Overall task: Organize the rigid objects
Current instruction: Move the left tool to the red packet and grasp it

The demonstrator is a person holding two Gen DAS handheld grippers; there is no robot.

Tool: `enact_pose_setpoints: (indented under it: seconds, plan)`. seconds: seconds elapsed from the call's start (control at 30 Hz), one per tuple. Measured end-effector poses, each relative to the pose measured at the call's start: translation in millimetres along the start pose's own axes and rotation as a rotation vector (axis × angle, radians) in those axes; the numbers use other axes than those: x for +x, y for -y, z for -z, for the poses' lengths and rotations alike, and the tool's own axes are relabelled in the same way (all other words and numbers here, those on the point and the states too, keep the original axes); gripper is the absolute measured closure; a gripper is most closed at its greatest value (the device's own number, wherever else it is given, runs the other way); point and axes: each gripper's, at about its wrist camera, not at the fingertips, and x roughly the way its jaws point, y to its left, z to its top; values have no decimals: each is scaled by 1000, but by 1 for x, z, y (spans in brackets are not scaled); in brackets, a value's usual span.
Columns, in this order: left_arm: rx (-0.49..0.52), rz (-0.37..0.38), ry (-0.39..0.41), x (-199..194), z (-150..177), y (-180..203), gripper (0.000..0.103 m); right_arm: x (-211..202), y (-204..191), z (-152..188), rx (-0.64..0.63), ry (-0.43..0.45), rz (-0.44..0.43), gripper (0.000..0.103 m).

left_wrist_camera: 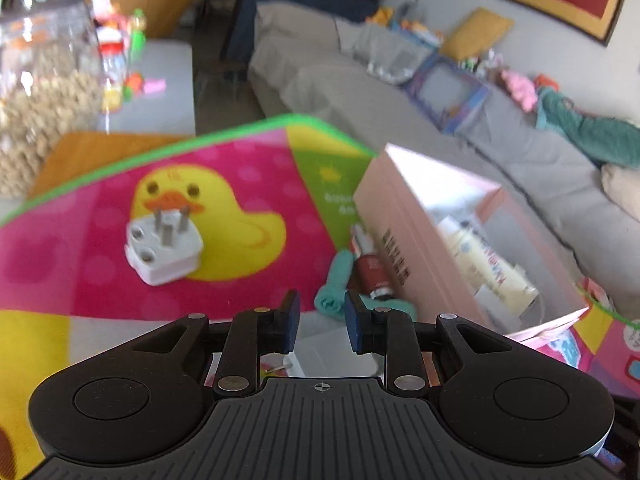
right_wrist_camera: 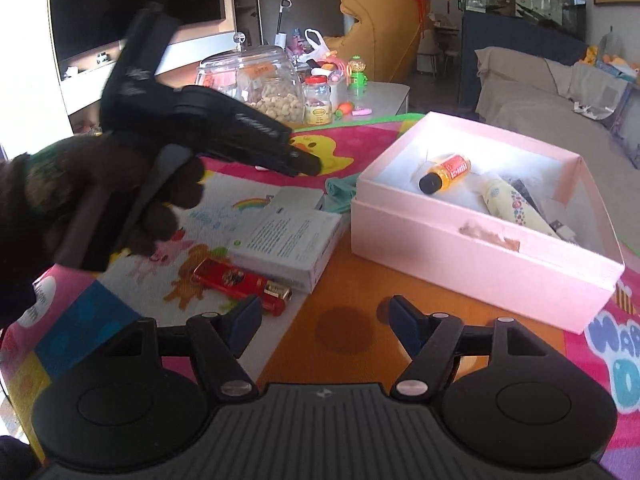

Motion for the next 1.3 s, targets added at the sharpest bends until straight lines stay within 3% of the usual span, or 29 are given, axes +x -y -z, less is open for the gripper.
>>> enact_pose_setpoints:
  seconds: [0.13,0.23,0.37,0.53,0.7,0.9,1.03,1.17,1.3]
  plan:
    - [-39,55,-21,-4,12,-8,77,-2,-4,8,-21,-24,-29,32]
    - [-12,85,-35,-24,30,-4,77,1,-11,9,-42,-30,-43,32]
    - [23,43,-10,-59,57,-1,77,5,-19,6,-25,-37,-94,31]
    - [5,-76,87,-111,83,-14,77,8,-41,8,-70,-36,-121,31]
    - [-38,-24,51,-136,112,-25,77,11,-56,10,-161,14,-35,30]
    - [177,-21,-3,-132,136,9,77,16,-19,5,-81,-10,196,30]
    - [351,39,-13,-132,135,40,77,2,18,13,77,-56,138,30]
    - [519,85,-52,-127,135,66,76,-10,32,27,103,-41,172,29]
    - [699,36,-139,-112,140,85,72,-11,34,31,97,-27,168,25]
